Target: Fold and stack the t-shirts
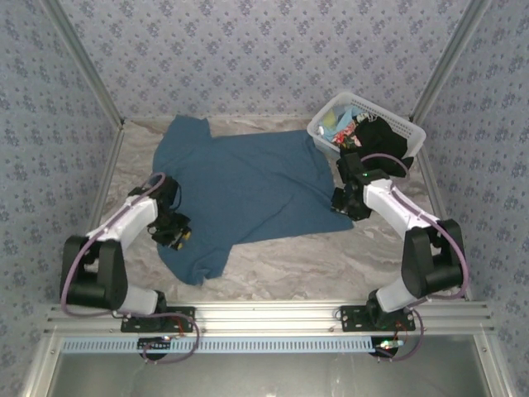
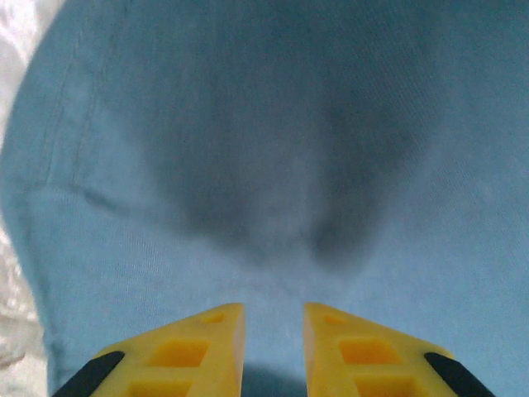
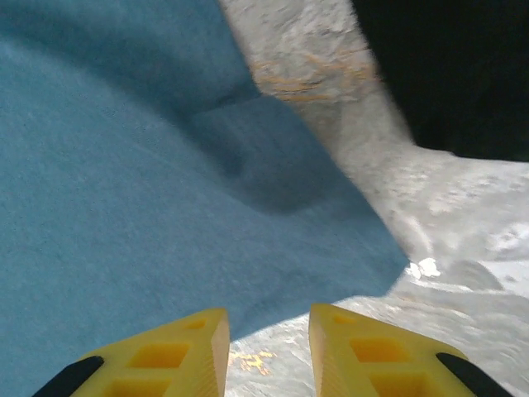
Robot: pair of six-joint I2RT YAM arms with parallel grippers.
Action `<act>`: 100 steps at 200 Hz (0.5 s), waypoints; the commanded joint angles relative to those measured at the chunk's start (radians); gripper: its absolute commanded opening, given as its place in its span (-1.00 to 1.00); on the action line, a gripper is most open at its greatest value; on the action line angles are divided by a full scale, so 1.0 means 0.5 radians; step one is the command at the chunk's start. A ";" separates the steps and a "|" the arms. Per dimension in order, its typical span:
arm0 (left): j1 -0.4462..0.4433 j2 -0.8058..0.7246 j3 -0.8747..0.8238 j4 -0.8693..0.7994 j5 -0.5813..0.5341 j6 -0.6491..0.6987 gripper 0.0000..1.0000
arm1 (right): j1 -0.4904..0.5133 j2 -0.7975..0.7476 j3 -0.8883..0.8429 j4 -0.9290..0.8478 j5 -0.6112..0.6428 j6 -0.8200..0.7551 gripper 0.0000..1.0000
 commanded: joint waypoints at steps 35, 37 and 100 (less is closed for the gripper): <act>0.442 0.292 0.142 0.031 -0.207 0.476 -0.57 | 0.032 0.340 0.108 0.088 -0.211 -0.070 -0.38; 0.457 0.305 0.154 0.033 -0.208 0.498 -0.57 | 0.034 0.357 0.120 0.090 -0.215 -0.070 -0.38; 0.555 0.669 0.542 0.071 -0.162 0.872 -0.59 | 0.142 0.826 0.488 -0.040 -0.113 -0.008 -0.37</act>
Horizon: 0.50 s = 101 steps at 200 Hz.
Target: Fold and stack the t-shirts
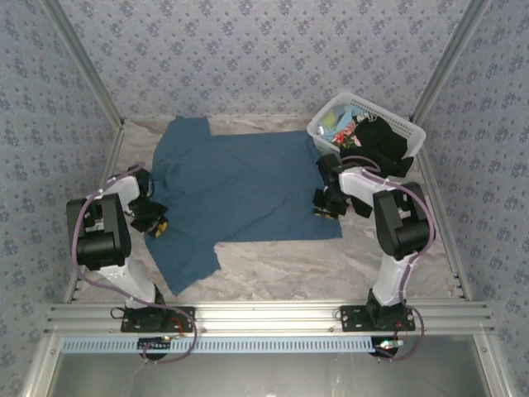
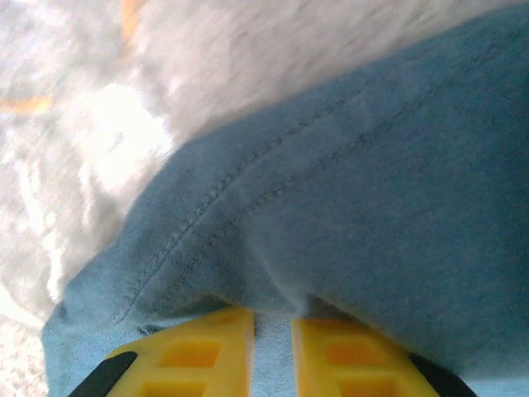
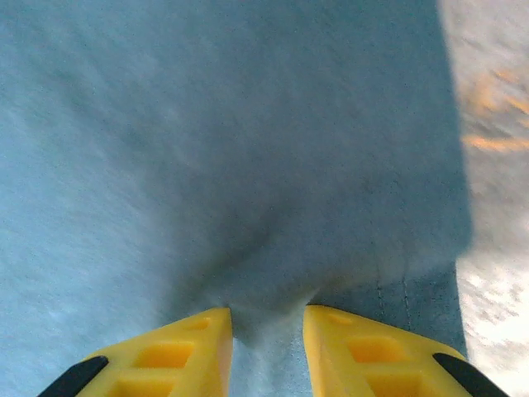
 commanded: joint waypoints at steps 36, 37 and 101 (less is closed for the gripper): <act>0.020 0.248 0.272 0.054 0.075 0.308 -0.52 | -0.059 0.317 0.317 -0.212 0.189 0.013 -0.35; 0.020 0.249 0.277 0.048 0.075 0.308 -0.51 | -0.063 0.319 0.324 -0.214 0.188 0.011 -0.35; -0.205 -0.702 -0.198 -0.539 -0.206 -0.130 -0.04 | -0.062 -0.059 0.261 -0.261 0.056 -0.057 0.04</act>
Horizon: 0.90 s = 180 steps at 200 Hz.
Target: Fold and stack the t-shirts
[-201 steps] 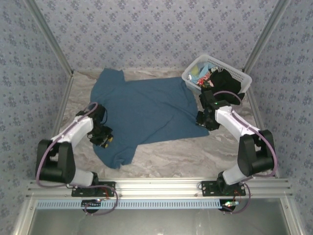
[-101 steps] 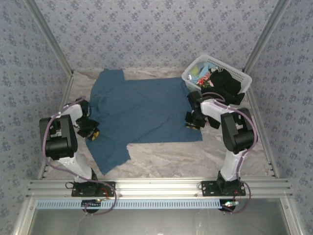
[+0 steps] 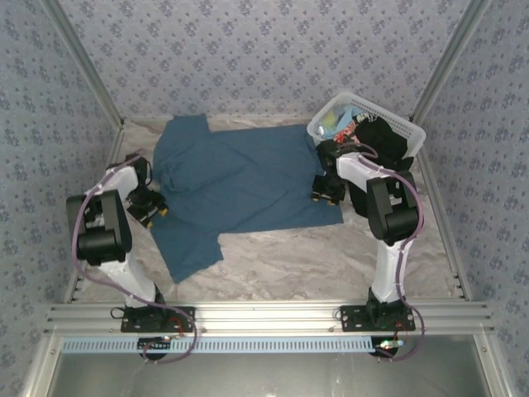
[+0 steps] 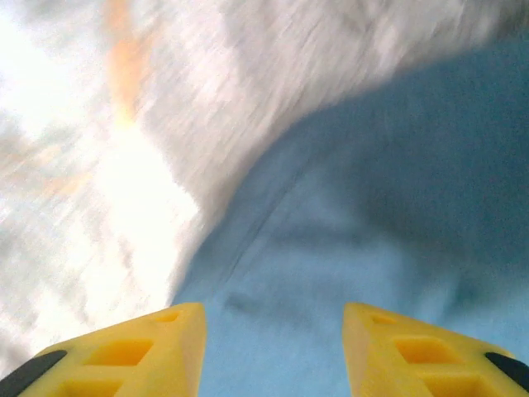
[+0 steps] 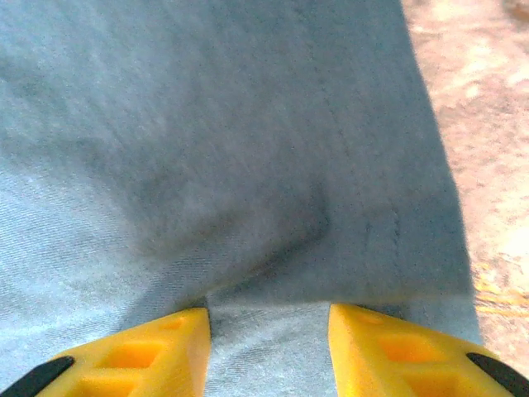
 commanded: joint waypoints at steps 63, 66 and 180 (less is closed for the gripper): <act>-0.628 -1.204 -1.061 -0.400 0.421 -1.155 -0.09 | 0.080 -0.686 -0.400 0.027 -0.334 -0.080 0.19; -0.638 -1.192 -1.062 -0.391 0.416 -1.155 -0.09 | 0.084 -0.690 -0.400 0.027 -0.347 -0.084 0.19; -0.671 -0.681 -1.056 0.028 0.122 -0.914 -1.00 | -0.056 -0.922 -0.801 0.034 -0.207 0.026 0.22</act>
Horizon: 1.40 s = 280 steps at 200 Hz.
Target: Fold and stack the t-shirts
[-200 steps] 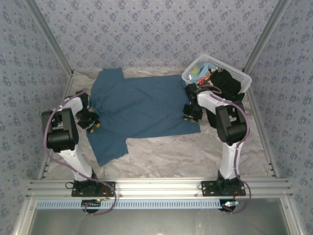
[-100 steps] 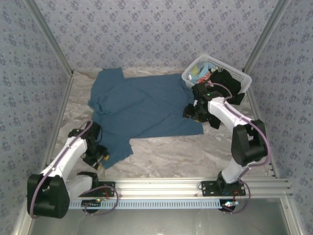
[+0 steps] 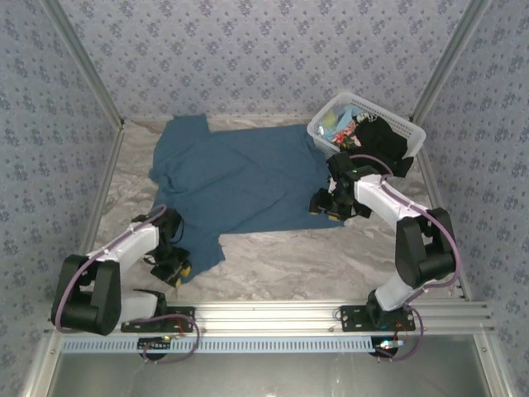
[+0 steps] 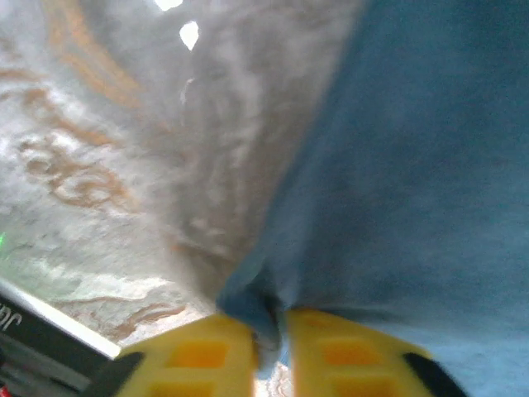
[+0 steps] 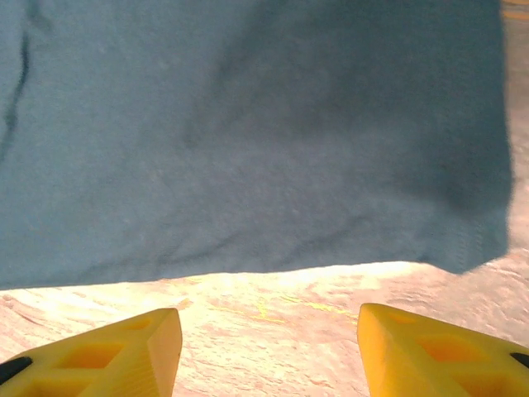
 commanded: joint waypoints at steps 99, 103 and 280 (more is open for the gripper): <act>0.025 -0.498 0.141 -0.459 -0.474 -0.148 -1.00 | -0.228 0.224 -0.190 0.153 0.188 0.177 0.02; 0.025 -0.500 0.146 -0.463 -0.479 -0.149 -1.00 | -0.229 0.238 -0.189 0.162 0.180 0.176 -0.01; 0.001 -0.938 0.322 -0.907 -0.546 -0.428 -1.00 | 0.026 -0.068 -0.261 -0.062 0.324 0.308 -1.00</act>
